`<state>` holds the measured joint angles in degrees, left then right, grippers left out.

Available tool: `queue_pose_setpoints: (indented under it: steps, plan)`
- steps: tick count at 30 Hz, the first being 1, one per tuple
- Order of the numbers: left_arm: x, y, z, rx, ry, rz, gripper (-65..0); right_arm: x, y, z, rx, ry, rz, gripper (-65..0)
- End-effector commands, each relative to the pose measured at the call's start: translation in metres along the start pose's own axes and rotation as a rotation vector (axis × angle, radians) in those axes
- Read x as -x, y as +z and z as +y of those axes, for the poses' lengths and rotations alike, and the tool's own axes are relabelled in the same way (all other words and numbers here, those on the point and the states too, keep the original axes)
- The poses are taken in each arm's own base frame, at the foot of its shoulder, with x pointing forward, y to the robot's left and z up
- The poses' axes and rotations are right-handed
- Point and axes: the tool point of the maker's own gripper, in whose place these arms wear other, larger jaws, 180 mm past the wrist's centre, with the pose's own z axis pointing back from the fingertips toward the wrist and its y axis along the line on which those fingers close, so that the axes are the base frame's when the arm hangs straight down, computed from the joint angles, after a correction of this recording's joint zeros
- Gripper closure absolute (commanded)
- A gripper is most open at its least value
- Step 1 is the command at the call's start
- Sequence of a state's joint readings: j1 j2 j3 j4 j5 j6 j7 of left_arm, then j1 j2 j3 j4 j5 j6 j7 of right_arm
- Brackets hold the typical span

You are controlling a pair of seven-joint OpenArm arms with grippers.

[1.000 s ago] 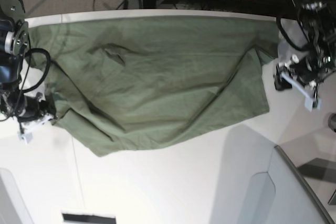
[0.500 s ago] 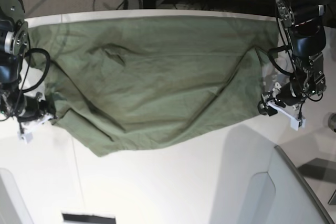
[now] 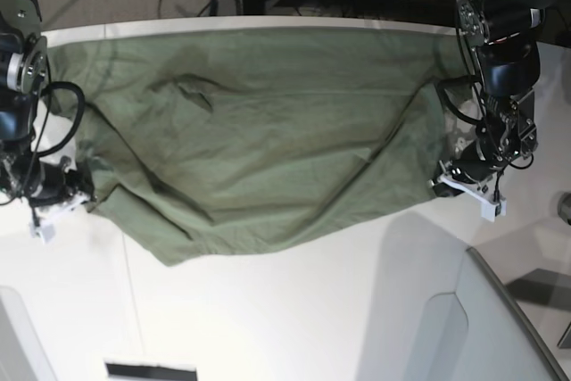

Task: Layout the t-shirt on the table in an organized manner, then fold the t-shirt properly
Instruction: 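Lift both held side edges and fold the hem half toward the collar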

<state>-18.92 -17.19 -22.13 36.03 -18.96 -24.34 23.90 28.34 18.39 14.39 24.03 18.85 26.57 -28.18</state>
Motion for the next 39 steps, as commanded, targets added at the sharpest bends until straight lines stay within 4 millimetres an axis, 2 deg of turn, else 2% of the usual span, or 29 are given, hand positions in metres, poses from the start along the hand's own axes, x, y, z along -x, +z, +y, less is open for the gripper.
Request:
queue_pose_setpoints:
  steps: [1, 10, 11, 15, 17, 18, 23, 26, 28, 32, 39]
  plan:
    - [-0.011, 0.001, 0.005, -0.009, 0.002, -0.017, -14.2, -0.023, 0.008, -0.002, -0.001, 0.013, -0.055, 0.0]
    - [-0.013, -0.005, 0.008, -0.014, 0.042, -0.054, -13.7, -0.022, 0.007, -0.002, -0.001, 0.013, -0.054, 0.0]
    - [-0.018, -0.005, 0.006, -0.009, 0.037, -0.060, -13.7, -0.022, 0.007, -0.002, -0.001, 0.013, -0.054, 0.0]
    - [-0.016, -0.011, -0.006, 0.008, -0.021, -0.031, -13.2, -0.022, 0.007, -0.002, -0.001, 0.013, -0.054, 0.0]
    - [-0.018, -0.011, -0.009, 0.013, -0.037, -0.030, -7.6, -0.022, 0.007, -0.002, 0.000, 0.014, -0.053, 0.0]
    - [-0.017, -0.012, -0.009, 0.013, -0.039, -0.027, -1.2, -0.022, 0.007, -0.002, 0.000, 0.014, -0.053, 0.0]
    - [-0.018, -0.011, -0.010, 0.014, -0.041, -0.025, 0.0, -0.024, 0.008, -0.002, -0.001, 0.015, -0.056, 0.0]
    - [-0.036, -0.005, -0.009, 0.011, -0.076, -0.058, 0.0, -0.027, 0.009, -0.001, 0.000, 0.018, -0.061, 0.0]
    - [-0.047, -0.001, -0.013, 0.017, -0.099, -0.061, 0.0, -0.039, 0.013, 0.001, 0.001, 0.037, -0.091, 0.0]
    - [-0.080, 0.010, -0.030, 0.034, -0.170, -0.095, 0.0, -0.062, 0.022, 0.007, 0.000, 0.076, -0.153, 0.0]
    - [-0.126, 0.031, -0.055, 0.051, -0.259, -0.166, 0.0, -0.079, 0.028, 0.008, 0.000, 0.086, -0.186, 0.0]
